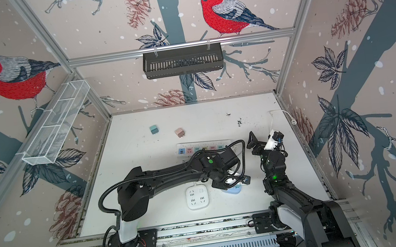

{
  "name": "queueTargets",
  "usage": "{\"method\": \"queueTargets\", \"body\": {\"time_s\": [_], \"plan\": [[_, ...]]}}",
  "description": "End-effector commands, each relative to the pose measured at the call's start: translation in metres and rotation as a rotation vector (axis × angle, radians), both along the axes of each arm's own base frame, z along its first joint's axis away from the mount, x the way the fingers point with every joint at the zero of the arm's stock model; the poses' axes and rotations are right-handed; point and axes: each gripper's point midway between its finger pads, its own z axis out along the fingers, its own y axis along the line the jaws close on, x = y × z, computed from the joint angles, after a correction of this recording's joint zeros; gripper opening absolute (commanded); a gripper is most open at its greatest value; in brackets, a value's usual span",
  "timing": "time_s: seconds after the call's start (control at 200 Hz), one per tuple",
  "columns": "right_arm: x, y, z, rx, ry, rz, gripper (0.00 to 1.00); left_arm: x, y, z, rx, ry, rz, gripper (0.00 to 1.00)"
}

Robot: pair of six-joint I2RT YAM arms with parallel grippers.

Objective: Insert the plug
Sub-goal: 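Lower the green adapter's prongs into the light-blue socket cube with the left gripper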

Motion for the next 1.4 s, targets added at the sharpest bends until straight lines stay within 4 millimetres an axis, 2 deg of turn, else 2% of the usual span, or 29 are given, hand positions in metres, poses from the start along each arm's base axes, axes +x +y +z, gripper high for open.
{"method": "queueTargets", "body": {"time_s": [0.0,0.786,1.391], "plan": [[0.001,0.0,0.008,0.009,-0.025,0.001,1.0,-0.009,0.008,-0.008,0.054,0.039,-0.029,0.0],[0.001,-0.001,0.006,0.016,-0.019,0.0,1.0,-0.019,0.011,-0.007,0.08,0.103,-0.044,0.0],[0.001,-0.002,0.005,0.02,-0.017,0.0,1.0,-0.018,0.017,-0.006,0.088,0.109,-0.03,0.0]]}}
